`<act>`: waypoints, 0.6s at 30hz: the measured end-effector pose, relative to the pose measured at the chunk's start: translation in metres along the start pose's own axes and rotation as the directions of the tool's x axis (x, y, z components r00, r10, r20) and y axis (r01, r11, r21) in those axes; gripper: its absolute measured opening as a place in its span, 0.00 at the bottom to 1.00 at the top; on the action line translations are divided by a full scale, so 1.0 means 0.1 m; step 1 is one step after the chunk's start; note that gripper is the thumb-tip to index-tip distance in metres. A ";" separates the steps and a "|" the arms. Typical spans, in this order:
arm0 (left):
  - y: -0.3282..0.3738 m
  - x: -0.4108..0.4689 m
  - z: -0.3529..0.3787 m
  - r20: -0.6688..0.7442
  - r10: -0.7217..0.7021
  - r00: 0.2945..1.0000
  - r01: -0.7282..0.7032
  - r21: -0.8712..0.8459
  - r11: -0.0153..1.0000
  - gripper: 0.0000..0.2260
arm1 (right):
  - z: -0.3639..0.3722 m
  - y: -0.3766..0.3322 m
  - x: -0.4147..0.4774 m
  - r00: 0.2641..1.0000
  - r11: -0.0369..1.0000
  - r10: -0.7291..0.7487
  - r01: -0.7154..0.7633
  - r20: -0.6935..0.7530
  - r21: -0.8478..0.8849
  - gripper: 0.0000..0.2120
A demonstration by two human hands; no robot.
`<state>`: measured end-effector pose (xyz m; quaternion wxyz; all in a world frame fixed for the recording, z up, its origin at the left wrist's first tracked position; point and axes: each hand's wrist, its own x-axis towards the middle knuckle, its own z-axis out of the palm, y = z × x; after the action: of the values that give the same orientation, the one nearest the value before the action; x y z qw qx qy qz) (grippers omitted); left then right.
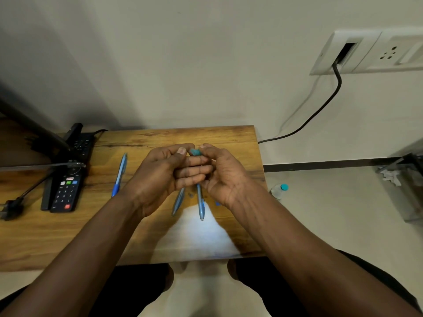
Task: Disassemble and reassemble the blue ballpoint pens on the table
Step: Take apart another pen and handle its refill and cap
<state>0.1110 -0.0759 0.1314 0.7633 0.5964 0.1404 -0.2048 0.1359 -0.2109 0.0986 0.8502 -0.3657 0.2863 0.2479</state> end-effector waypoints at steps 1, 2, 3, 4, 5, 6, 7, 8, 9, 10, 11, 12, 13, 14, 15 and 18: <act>0.00 0.00 0.00 0.001 -0.003 1.000 0.003 -0.014 1.000 0.15 | 0.01 0.00 0.00 1.000 1.000 0.008 -0.008 0.008 0.001 0.10; 0.01 0.01 0.00 0.003 -0.008 1.000 0.008 -0.027 1.000 0.15 | 0.02 -0.01 -0.01 1.000 1.000 0.013 -0.013 0.010 -0.003 0.09; 0.01 0.01 -0.01 0.006 -0.014 1.000 0.015 -0.038 0.999 0.15 | 0.02 -0.02 -0.01 1.000 1.000 0.012 -0.011 0.004 -0.013 0.10; 0.02 0.01 0.00 0.007 -0.019 1.000 0.020 -0.050 0.999 0.15 | 0.02 -0.03 -0.02 1.000 1.000 0.006 -0.006 -0.006 -0.027 0.11; 0.01 0.02 -0.01 0.002 -0.019 1.000 0.020 -0.058 0.998 0.15 | 0.02 -0.05 -0.04 1.000 0.999 -0.005 0.004 -0.020 -0.044 0.12; 0.00 0.03 -0.02 -0.008 -0.013 1.000 0.012 -0.058 0.998 0.16 | 0.02 -0.08 -0.05 0.999 0.998 -0.027 0.025 -0.039 -0.064 0.13; -0.01 0.04 -0.04 -0.026 0.002 1.000 -0.003 -0.044 0.999 0.17 | 0.00 -0.11 -0.06 0.996 0.994 -0.062 0.056 -0.062 -0.089 0.10; -0.03 0.04 -0.06 -0.046 0.026 0.999 -0.027 -0.022 0.999 0.19 | -0.03 -0.15 -0.07 0.991 0.990 -0.097 0.087 -0.089 -0.113 0.06; -0.05 0.04 -0.08 -0.062 0.058 0.996 -0.058 0.000 0.998 0.21 | -0.06 -0.19 -0.07 0.986 0.984 -0.128 0.112 -0.112 -0.136 0.04; -0.07 0.03 -0.09 -0.071 0.093 0.993 -0.092 0.013 0.996 0.22 | -0.10 -0.24 -0.08 0.980 0.978 -0.151 0.129 -0.130 -0.163 0.03; -0.09 0.03 -0.10 -0.076 0.122 0.990 -0.121 0.017 0.993 0.21 | -0.13 -0.28 -0.09 0.975 0.971 -0.168 0.138 -0.145 -0.195 0.03; -0.10 0.02 -0.12 -0.080 0.143 0.986 -0.142 0.015 0.990 0.20 | -0.16 -0.31 -0.10 0.971 0.963 -0.179 0.140 -0.158 -0.228 0.03; -0.11 0.00 -0.14 -0.081 0.158 0.984 -0.157 0.012 0.987 0.19 | -0.20 -0.33 -0.10 0.969 0.956 -0.181 0.134 -0.167 -0.263 0.03; -0.11 -0.01 -0.15 -0.077 0.166 0.983 -0.166 0.010 0.986 0.18 | -0.23 -0.34 -0.11 0.968 0.947 -0.178 0.121 -0.174 -0.296 0.03; -0.11 -0.02 -0.16 -0.067 0.168 0.983 -0.168 0.009 0.986 0.17 | -0.26 -0.34 -0.12 0.968 0.938 -0.174 0.106 -0.181 -0.331 0.03; -0.10 -0.08 -0.16 -0.032 0.163 0.986 -0.163 -0.023 0.986 0.17 | -0.36 -0.32 -0.12 0.970 0.907 -0.138 0.041 -0.202 -0.420 0.02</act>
<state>0.0998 -0.0612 0.1229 0.7828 0.5992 0.1053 -0.1308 0.1367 -0.2609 0.1015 0.7259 -0.5756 0.3056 0.2198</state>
